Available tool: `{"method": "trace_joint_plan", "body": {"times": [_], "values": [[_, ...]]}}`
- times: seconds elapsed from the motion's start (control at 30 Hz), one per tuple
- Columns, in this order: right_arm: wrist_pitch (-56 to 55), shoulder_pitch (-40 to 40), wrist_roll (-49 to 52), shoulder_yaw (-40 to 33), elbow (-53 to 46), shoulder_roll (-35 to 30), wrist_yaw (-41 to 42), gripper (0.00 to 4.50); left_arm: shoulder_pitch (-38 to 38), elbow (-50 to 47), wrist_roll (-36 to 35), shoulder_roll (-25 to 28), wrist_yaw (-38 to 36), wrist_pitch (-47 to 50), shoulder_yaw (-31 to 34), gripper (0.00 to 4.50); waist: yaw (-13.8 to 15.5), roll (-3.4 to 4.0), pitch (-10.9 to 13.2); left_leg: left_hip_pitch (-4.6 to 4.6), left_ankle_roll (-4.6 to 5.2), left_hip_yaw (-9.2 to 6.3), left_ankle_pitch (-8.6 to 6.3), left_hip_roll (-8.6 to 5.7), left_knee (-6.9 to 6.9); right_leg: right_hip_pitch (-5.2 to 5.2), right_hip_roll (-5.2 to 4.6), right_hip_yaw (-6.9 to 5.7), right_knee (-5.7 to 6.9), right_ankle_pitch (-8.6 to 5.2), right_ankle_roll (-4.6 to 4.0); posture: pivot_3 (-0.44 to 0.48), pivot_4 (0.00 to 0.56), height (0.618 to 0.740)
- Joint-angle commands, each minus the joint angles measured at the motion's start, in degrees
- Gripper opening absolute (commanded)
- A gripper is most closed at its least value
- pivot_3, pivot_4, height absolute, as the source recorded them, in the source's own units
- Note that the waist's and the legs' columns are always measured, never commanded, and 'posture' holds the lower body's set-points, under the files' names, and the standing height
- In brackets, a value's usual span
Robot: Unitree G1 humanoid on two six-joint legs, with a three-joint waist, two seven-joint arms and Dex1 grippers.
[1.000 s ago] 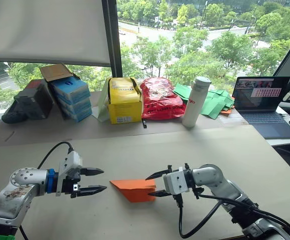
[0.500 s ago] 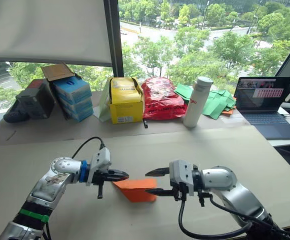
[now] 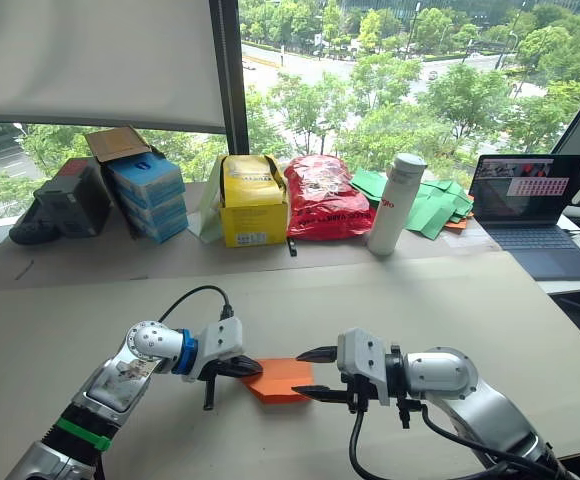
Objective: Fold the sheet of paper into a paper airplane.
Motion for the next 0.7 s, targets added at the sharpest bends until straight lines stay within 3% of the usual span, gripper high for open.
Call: {"method": "trace_joint_plan", "body": {"times": [0.03,0.33,0.7], "values": [[-2.67,0.19,-1.86,0.92,-1.90,-1.15,0.86,2.32,1.28,-2.02,1.82,1.75,0.00,-0.58,-0.63,0.01,-0.04,0.00,0.00,0.00,0.00,0.00,0.00,0.00,0.00,0.00,0.00,0.00,0.00,0.00,0.00,0.000,0.150,0.740],[-8.49,-1.26,-8.57,4.43,0.46,-2.78,2.64,2.32,2.67,-0.87,2.13,2.96,1.30,-2.50,0.71,0.01,-0.09,0.00,0.00,0.03,-0.02,-0.01,0.01,0.00,0.00,0.03,0.02,-0.03,0.00,0.00,0.00,0.000,0.150,0.740],[-14.60,-2.44,-15.38,6.05,8.44,0.14,0.13,2.32,4.26,8.93,4.42,2.11,2.59,-12.60,-0.03,0.01,-0.11,0.03,-0.03,0.16,-0.05,0.02,0.04,0.00,0.01,0.12,0.02,-0.09,0.03,0.00,0.00,0.000,0.150,0.740]]}}
